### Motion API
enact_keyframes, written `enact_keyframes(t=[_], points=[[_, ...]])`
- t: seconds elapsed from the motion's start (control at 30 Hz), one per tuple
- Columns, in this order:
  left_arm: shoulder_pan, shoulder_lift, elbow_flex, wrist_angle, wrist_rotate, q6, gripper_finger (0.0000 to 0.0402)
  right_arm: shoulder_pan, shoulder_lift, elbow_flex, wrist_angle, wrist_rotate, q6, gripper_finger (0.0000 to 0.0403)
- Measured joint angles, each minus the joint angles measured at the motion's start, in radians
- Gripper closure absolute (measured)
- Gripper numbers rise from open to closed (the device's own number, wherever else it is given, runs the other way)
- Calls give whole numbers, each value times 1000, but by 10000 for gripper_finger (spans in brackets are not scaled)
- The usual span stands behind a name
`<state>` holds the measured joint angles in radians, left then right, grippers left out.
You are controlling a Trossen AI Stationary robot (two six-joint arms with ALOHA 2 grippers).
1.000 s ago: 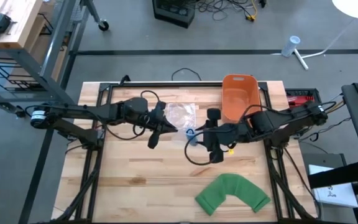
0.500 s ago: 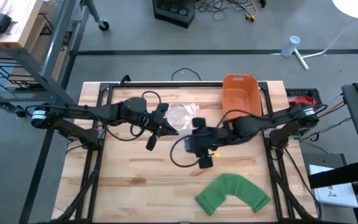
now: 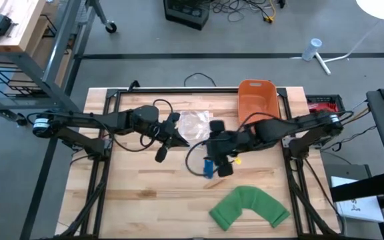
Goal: Roll bandage
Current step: Put the blue rolled bandage into the zip lock, then close the left transparent zip bag
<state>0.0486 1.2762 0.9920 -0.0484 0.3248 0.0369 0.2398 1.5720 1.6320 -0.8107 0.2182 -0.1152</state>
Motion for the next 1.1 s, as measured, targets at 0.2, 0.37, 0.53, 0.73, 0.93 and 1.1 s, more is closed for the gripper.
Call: enact_keyframes(t=[0.2,0.37,0.53,0.73,0.93,1.1], points=[[0,0,0,-29,-36,-30,401,30,-93,-1,-153,69,161,167],[1,0,0,-29,-65,-49,401,51,-144,-32,-202,70,301,161],[1,-26,0,-63,-63,-53,402,59,-157,-140,-184,114,369,172],[-2,-74,0,-110,-61,-53,401,59,-162,-285,-37,149,382,202],[-3,-85,0,-152,-61,-49,401,64,-173,-315,92,141,331,237],[-3,-86,0,-153,-61,-47,401,63,-196,-305,92,149,324,272]])
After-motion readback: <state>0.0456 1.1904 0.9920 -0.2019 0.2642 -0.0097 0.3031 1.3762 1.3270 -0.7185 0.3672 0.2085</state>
